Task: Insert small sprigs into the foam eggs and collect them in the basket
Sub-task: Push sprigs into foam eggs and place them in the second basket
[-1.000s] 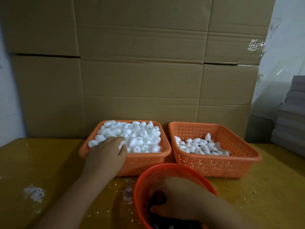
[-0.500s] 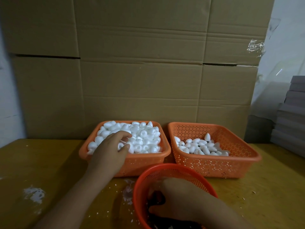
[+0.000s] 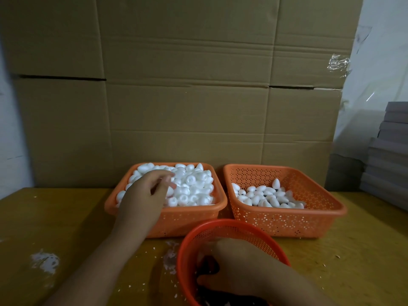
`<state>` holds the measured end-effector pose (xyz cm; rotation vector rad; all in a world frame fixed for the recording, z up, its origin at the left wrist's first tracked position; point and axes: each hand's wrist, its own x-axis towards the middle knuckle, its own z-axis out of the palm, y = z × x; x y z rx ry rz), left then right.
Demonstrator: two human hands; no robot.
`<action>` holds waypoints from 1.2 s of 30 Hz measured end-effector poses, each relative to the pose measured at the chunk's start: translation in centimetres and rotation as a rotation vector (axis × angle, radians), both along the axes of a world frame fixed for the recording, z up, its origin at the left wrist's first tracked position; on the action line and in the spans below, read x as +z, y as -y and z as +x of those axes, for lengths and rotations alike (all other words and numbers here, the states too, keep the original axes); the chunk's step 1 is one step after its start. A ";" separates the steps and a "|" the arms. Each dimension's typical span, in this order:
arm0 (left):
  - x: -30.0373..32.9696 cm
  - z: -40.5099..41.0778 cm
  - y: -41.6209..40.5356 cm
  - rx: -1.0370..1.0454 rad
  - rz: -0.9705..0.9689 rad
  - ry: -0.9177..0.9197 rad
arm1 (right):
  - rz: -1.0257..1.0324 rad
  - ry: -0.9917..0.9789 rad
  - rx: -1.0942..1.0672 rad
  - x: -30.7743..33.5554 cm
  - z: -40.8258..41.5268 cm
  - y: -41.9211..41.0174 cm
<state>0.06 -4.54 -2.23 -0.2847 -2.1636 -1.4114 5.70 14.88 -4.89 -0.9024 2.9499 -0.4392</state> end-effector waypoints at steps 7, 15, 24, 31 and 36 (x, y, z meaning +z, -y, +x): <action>3.2 4.1 -3.3 -0.340 0.242 0.203 | -0.006 -0.014 -0.002 -0.2 -0.1 0.0; 3.5 5.2 -3.6 -0.638 0.423 0.436 | -0.013 -0.027 0.002 -0.2 -0.1 0.0; 3.8 5.6 -4.4 -0.495 0.189 0.440 | -0.020 -0.037 0.001 -0.3 -0.1 0.0; 4.6 5.1 -4.1 -0.521 0.393 0.527 | -0.020 -0.022 0.004 -0.2 -0.1 -0.1; 4.8 5.5 -3.9 -0.620 0.499 0.546 | -0.006 -0.018 0.008 0.0 0.0 0.0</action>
